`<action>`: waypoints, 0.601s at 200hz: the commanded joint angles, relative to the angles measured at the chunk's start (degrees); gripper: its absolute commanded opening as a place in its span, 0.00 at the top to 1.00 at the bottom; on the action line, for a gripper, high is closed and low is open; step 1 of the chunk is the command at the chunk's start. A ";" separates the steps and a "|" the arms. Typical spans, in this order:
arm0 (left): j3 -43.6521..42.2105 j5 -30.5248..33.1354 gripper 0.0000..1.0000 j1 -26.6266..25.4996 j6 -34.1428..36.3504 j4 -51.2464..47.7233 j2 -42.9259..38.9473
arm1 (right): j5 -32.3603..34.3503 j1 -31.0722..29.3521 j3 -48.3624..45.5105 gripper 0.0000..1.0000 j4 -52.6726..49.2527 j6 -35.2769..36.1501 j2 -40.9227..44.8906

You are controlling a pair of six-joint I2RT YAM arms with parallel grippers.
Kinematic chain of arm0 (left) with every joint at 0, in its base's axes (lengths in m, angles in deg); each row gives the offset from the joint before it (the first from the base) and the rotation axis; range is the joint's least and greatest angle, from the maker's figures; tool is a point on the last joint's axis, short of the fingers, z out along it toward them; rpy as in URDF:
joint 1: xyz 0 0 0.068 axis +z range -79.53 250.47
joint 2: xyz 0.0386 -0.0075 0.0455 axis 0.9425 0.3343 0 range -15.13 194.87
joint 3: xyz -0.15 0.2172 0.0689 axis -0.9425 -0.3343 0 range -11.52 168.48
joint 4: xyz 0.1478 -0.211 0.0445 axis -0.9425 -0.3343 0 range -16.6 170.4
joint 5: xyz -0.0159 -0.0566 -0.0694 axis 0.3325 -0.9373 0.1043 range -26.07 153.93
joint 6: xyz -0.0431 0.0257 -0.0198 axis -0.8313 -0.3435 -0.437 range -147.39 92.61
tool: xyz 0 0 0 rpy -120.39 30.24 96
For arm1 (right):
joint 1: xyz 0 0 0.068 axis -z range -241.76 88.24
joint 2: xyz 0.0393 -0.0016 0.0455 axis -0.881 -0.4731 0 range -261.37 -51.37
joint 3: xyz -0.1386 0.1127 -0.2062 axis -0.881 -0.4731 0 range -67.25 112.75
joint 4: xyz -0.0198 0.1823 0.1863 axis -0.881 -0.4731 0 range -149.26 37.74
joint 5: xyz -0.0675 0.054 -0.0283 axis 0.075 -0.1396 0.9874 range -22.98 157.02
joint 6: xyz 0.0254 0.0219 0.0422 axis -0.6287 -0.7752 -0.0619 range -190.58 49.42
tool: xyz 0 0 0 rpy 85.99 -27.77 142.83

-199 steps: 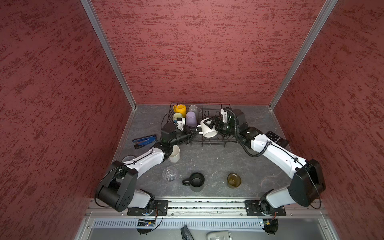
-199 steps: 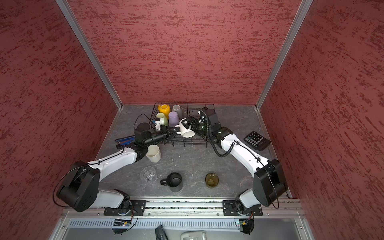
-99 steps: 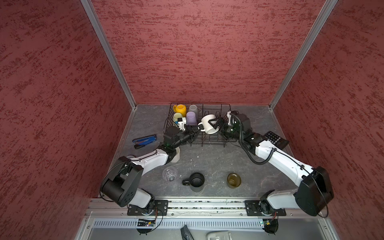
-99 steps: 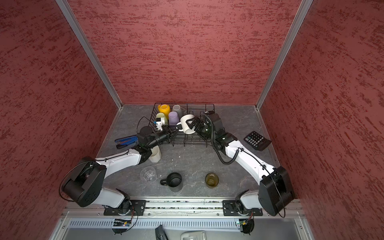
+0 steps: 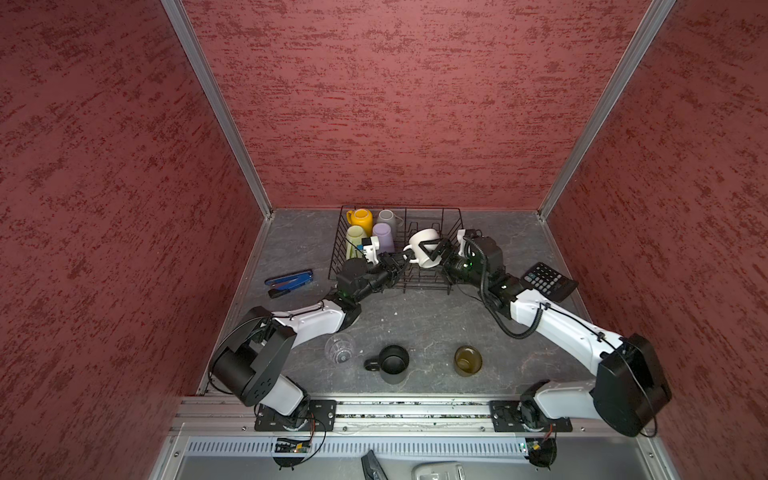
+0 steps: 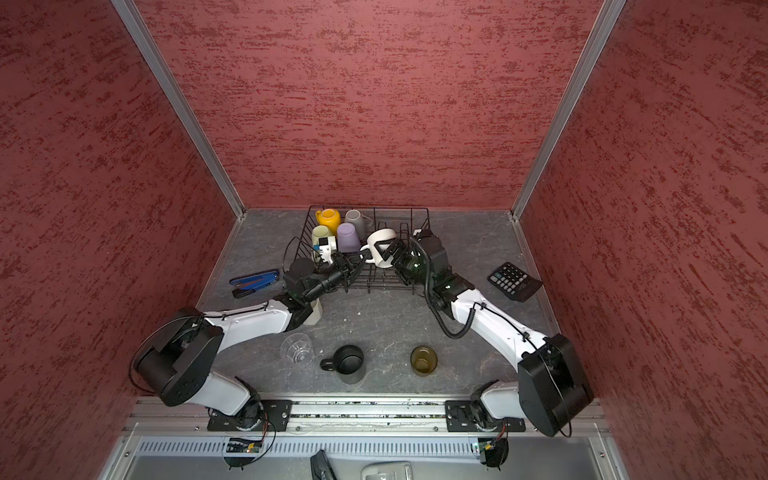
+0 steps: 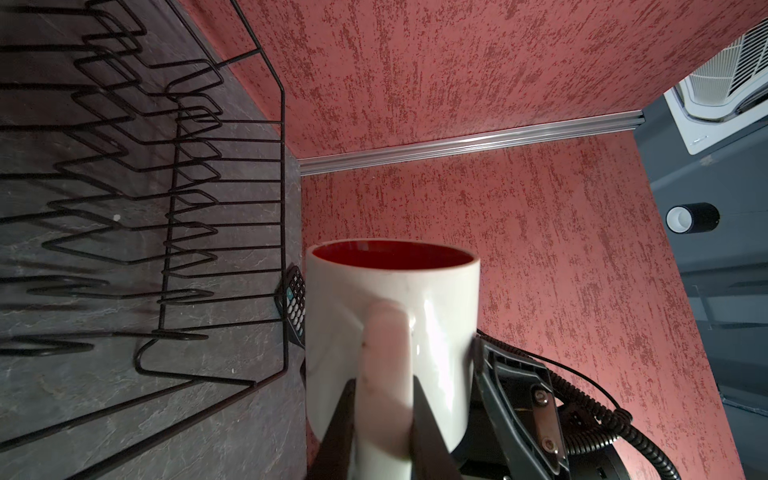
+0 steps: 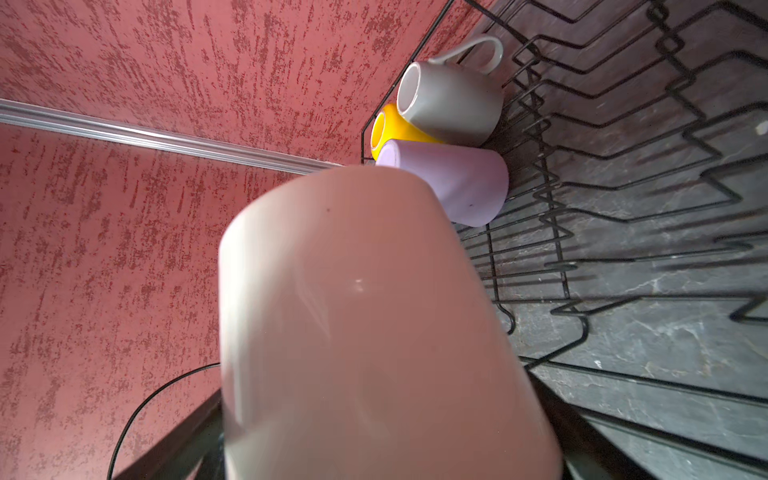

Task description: Load the cups into the dish rack

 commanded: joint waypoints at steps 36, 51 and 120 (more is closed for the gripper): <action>-0.44 5.16 1.00 -4.57 3.37 17.82 1.68 | 7.00 0.09 -4.39 0.04 7.45 -7.56 3.96; -0.39 5.71 1.00 -5.58 4.26 20.07 2.59 | 7.08 0.10 -4.92 0.06 8.96 -8.28 3.97; 1.28 4.11 1.00 -7.97 5.96 26.07 6.21 | 8.09 0.27 -6.60 0.01 12.92 -9.79 3.99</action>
